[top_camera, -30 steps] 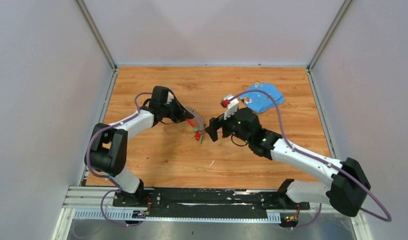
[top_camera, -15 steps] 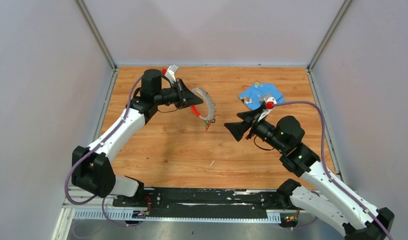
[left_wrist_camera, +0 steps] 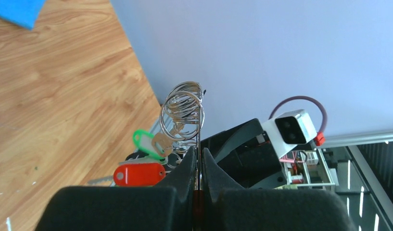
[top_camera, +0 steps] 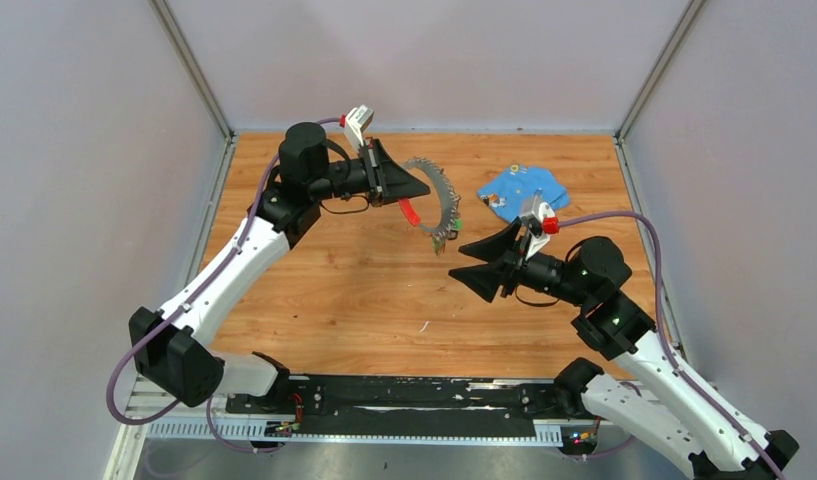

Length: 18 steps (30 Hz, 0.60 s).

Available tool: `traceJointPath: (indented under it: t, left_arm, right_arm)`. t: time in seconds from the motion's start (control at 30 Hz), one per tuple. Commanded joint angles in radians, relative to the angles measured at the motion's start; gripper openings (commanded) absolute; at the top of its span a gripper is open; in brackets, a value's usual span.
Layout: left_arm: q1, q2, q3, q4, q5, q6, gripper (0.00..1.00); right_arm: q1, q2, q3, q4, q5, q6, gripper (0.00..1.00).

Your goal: Remove the keys from the keyring

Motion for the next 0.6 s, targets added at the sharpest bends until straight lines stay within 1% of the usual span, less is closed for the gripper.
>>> traceJointPath:
  t: [0.0, 0.17, 0.33, 0.47, 0.57]
  left_arm:
    - [-0.026, -0.046, 0.064, 0.011, 0.012, -0.048, 0.00]
    - [-0.048, -0.063, 0.098, 0.005, -0.002, -0.052, 0.00]
    - [-0.081, -0.064, 0.152, -0.008, -0.015, -0.036, 0.00]
    - [-0.106, -0.054, 0.210, -0.039, -0.023, -0.013, 0.00]
    - [-0.129, -0.047, 0.233, -0.051, -0.032, 0.002, 0.00]
  right_arm:
    - [-0.007, -0.023, -0.004, 0.066, -0.154, -0.045, 0.58]
    - [0.001, -0.059, -0.009, 0.085, -0.164, -0.126, 0.62]
    - [0.028, -0.124, -0.075, 0.210, -0.149, -0.172, 0.64]
    - [0.070, -0.118, -0.044, 0.180, -0.153, -0.217, 0.63]
    - [0.114, -0.124, -0.017, 0.145, -0.116, -0.267, 0.63]
